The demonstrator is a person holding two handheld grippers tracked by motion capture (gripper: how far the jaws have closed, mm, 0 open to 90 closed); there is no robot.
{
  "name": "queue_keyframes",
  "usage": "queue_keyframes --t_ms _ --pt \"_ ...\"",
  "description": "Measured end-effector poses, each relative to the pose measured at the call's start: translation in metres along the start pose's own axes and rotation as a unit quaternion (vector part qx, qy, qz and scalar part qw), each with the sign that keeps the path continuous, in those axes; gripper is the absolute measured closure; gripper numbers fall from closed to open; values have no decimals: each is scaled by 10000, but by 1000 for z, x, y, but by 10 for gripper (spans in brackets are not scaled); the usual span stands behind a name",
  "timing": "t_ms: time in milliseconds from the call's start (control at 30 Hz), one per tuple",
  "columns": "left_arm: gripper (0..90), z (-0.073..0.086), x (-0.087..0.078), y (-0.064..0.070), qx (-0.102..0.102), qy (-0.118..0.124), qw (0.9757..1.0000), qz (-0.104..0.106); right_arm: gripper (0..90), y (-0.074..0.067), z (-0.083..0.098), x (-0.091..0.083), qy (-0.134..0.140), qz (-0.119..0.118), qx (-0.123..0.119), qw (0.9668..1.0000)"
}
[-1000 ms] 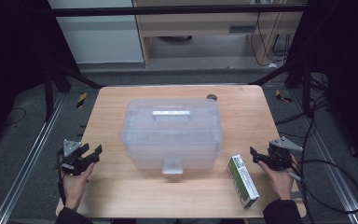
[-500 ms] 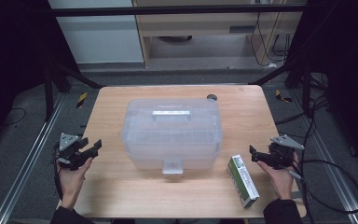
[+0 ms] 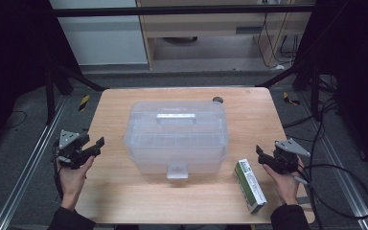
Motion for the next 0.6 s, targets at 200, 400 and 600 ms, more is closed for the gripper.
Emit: queue_keyframes --t_ms 200,400,600 --pt "388 -17 0 4 158 58 9998 46 364 1 2 1 -73 -119 -17 9999" --pt "389 -40 -5 12 355 203 9991 56 398 2 4 2 -80 -221 -18 9997" --pt "392 -55 -7 23 599 249 9978 141 405 2 6 3 -109 -305 17 9995"
Point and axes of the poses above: each handheld gripper's, and its own axes: x roughly forward along the jaws, z roughly out of its underside, y roughly to its right, the point moved 2 cm from there along x, roughly forward along the jaws, and after that the axes turned 2 degrees about -x, right-handed, at the moved point
